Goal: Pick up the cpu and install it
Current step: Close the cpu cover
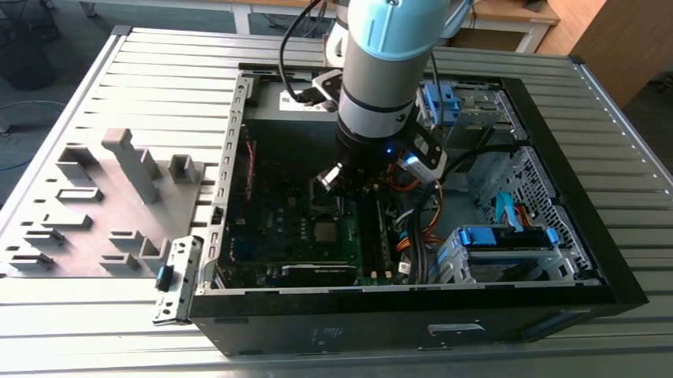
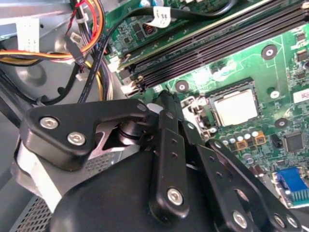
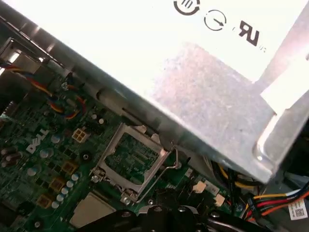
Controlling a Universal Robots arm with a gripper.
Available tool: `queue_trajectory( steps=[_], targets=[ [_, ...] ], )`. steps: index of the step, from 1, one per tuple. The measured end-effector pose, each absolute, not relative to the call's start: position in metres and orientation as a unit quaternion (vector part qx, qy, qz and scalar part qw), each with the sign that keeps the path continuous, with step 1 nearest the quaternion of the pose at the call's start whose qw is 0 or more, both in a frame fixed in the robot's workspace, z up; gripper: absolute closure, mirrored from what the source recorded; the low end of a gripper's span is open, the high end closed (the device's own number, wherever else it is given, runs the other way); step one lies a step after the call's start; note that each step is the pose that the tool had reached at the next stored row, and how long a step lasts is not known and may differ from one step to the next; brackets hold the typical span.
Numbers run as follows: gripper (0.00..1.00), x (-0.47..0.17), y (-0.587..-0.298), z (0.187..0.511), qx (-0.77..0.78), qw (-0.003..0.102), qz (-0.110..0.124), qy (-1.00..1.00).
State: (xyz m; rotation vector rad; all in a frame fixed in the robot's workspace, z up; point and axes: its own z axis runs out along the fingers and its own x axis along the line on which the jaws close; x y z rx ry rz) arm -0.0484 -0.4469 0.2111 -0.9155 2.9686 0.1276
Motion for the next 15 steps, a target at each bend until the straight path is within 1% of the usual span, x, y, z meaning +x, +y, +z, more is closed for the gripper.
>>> queue_trajectory(
  steps=[15],
  targets=[
    [0.89, -0.0522, -0.4371, 0.204, -0.295, 0.016, 0.041, 0.955]
  ],
)
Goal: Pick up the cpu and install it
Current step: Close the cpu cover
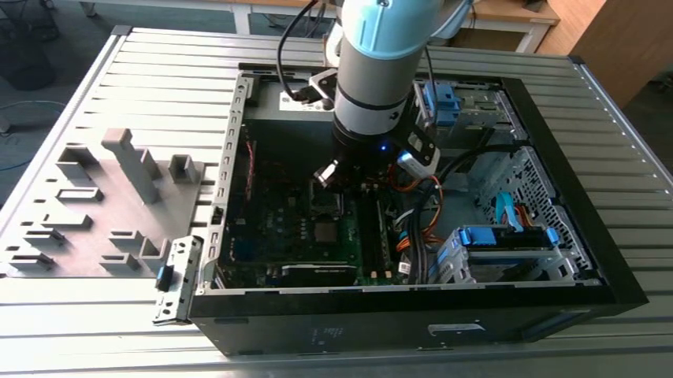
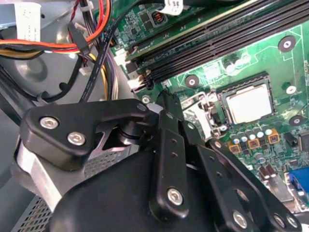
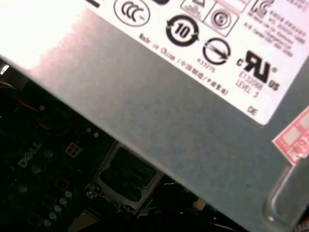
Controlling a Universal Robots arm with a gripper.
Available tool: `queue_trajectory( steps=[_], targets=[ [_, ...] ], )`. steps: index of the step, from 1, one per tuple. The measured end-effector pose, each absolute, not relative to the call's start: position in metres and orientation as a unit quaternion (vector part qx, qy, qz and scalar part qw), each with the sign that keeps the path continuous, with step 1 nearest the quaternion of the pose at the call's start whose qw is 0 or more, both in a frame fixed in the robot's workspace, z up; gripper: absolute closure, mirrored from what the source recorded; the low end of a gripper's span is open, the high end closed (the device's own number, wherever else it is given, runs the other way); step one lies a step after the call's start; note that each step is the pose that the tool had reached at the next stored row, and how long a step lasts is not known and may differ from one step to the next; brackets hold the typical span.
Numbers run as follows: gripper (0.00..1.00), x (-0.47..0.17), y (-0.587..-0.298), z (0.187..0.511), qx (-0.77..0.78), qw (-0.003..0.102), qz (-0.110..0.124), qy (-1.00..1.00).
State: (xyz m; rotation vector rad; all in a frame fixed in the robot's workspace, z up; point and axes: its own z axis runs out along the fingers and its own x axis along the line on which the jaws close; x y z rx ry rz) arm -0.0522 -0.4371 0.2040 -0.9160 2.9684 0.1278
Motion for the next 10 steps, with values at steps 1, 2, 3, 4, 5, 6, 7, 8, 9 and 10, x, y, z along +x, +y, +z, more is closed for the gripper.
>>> queue_trajectory(
  steps=[1, 2, 3, 4, 5, 6, 7, 8, 9, 10],
  targets=[
    [0.89, -0.0522, -0.4371, 0.2032, -0.295, 0.016, 0.041, 0.955],
    [0.89, -0.0523, -0.437, 0.203, -0.295, 0.016, 0.041, 0.955],
    [0.89, -0.0523, -0.437, 0.203, -0.295, 0.016, 0.041, 0.955],
    [0.89, -0.0523, -0.437, 0.203, -0.295, 0.016, 0.041, 0.955],
    [0.89, -0.0523, -0.437, 0.203, -0.295, 0.016, 0.041, 0.955],
    [0.89, -0.0523, -0.437, 0.2029, -0.295, 0.016, 0.041, 0.955],
    [0.89, -0.0524, -0.4368, 0.2028, -0.294, 0.016, 0.041, 0.955],
    [0.89, -0.0527, -0.4367, 0.2027, -0.294, 0.016, 0.041, 0.955],
    [0.89, -0.0527, -0.4366, 0.2022, -0.294, 0.016, 0.041, 0.955],
    [0.89, -0.0529, -0.4366, 0.2017, -0.295, 0.016, 0.041, 0.955]
  ],
)
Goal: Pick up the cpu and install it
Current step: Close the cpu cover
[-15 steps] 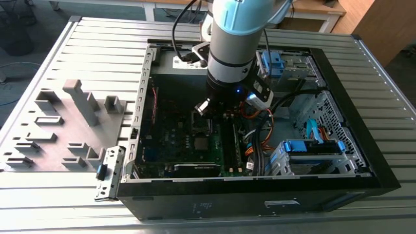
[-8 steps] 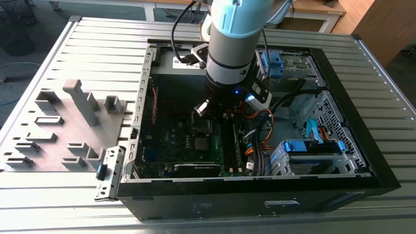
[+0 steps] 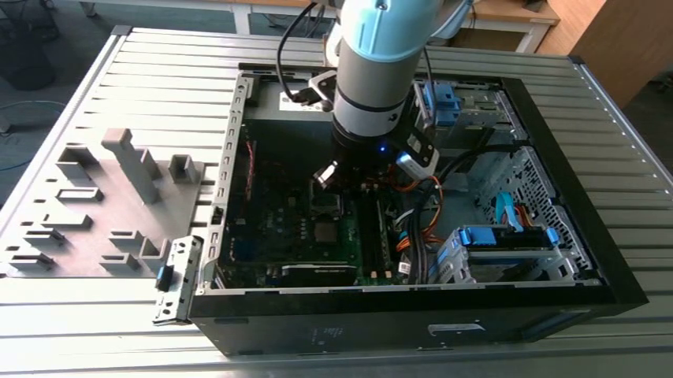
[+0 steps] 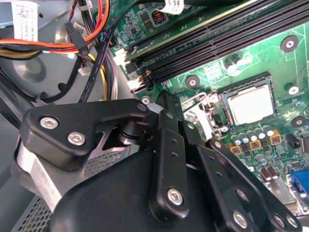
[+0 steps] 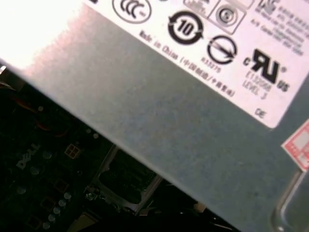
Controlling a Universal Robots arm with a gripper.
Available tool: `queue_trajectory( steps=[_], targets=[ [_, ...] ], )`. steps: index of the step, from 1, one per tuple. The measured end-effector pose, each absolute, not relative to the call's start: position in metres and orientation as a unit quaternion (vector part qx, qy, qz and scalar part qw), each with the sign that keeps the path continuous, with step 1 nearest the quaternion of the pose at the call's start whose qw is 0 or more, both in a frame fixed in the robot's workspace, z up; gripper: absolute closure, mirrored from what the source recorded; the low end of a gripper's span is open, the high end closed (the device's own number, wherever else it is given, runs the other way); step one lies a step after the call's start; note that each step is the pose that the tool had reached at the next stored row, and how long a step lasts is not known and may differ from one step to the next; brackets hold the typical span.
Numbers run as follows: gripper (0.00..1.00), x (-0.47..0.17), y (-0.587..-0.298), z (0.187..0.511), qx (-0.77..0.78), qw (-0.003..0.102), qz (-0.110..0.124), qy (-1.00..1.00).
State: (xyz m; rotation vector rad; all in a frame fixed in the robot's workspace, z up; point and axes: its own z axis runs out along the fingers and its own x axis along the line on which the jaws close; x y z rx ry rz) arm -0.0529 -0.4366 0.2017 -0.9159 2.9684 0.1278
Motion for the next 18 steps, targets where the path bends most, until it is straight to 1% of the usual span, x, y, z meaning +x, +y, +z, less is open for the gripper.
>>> queue_trajectory(
  steps=[18],
  targets=[
    [0.89, -0.0571, -0.4367, 0.201, -0.295, 0.017, 0.042, 0.955]
  ],
)
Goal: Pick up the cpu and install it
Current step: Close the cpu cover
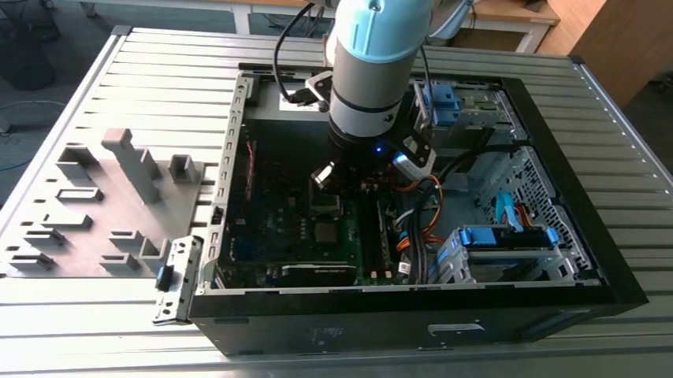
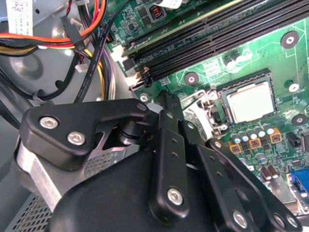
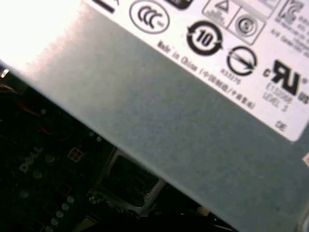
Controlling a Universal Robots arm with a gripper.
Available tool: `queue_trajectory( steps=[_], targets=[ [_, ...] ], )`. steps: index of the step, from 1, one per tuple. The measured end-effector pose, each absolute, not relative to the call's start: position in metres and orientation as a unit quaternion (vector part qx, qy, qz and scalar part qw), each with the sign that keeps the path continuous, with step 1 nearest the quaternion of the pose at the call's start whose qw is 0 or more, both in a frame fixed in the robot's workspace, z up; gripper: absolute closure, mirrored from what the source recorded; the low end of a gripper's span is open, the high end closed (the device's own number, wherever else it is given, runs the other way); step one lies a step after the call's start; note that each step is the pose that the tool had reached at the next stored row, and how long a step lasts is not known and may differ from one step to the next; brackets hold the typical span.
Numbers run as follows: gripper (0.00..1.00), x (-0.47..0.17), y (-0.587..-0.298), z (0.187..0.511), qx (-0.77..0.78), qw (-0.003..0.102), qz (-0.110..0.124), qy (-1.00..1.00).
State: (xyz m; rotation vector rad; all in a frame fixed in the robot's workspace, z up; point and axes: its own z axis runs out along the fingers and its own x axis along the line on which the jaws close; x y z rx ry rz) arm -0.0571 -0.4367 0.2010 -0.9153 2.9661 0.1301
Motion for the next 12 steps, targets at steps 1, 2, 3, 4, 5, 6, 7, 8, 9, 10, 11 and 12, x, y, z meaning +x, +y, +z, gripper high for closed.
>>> queue_trajectory(
  steps=[1, 2, 3, 4, 5, 6, 7, 8, 9, 10, 11, 12],
  targets=[
    [0.89, -0.057, -0.437, 0.201, -0.294, 0.018, 0.043, 0.955],
    [0.89, -0.057, -0.437, 0.202, -0.294, 0.018, 0.043, 0.955],
    [0.89, -0.057, -0.437, 0.204, -0.294, 0.018, 0.044, 0.954],
    [0.89, -0.057, -0.437, 0.205, -0.295, 0.018, 0.044, 0.954],
    [0.89, -0.057, -0.437, 0.206, -0.295, 0.018, 0.044, 0.954],
    [0.89, -0.057, -0.437, 0.207, -0.295, 0.018, 0.044, 0.954],
    [0.89, -0.057, -0.438, 0.208, -0.295, 0.018, 0.044, 0.954],
    [0.89, -0.057, -0.438, 0.209, -0.295, 0.018, 0.045, 0.954],
    [0.89, -0.057, -0.439, 0.209, -0.295, 0.018, 0.045, 0.954],
    [0.89, -0.057, -0.439, 0.21, -0.295, 0.018, 0.045, 0.954],
    [0.89, -0.057, -0.44, 0.211, -0.295, 0.018, 0.045, 0.954],
    [0.89, -0.057, -0.44, 0.212, -0.295, 0.018, 0.045, 0.954]
  ],
)
